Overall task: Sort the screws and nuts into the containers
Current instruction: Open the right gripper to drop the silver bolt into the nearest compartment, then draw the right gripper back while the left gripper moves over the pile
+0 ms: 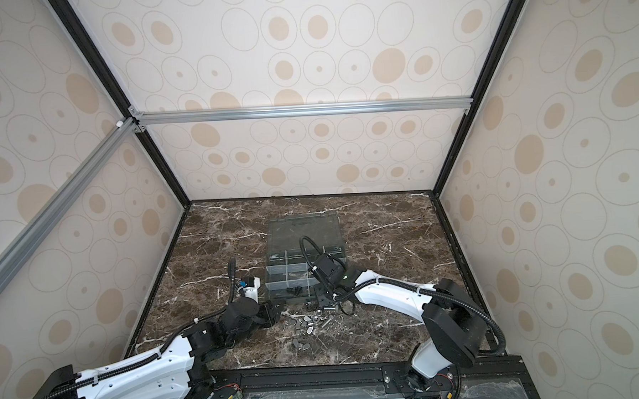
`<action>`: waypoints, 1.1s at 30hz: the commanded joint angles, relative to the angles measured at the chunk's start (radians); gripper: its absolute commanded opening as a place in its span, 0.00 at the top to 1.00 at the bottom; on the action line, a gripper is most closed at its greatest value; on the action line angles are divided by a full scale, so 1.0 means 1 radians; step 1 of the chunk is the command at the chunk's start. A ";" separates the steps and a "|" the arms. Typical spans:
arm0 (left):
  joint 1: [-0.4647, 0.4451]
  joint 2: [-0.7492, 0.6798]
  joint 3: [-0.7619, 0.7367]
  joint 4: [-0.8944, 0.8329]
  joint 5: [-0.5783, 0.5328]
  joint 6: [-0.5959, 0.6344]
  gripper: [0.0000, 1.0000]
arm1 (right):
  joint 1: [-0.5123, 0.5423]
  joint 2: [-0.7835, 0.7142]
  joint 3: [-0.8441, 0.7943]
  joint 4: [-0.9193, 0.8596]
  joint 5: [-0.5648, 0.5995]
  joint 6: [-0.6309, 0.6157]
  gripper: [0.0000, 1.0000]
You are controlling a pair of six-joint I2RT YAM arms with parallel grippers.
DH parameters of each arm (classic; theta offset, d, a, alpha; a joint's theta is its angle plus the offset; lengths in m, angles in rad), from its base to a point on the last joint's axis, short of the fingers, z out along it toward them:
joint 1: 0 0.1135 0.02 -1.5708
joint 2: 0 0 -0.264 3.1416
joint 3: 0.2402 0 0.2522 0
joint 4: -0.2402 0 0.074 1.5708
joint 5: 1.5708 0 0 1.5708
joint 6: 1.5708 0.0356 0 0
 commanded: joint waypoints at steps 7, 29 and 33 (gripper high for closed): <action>0.002 -0.012 -0.004 -0.026 -0.011 -0.022 0.40 | -0.005 -0.025 0.027 -0.008 0.019 0.006 0.66; 0.002 -0.014 -0.010 -0.025 -0.010 -0.028 0.40 | -0.005 -0.055 0.002 -0.005 0.003 0.014 0.66; 0.002 -0.012 -0.008 -0.025 -0.008 -0.028 0.40 | -0.005 -0.063 -0.006 -0.003 -0.001 0.018 0.66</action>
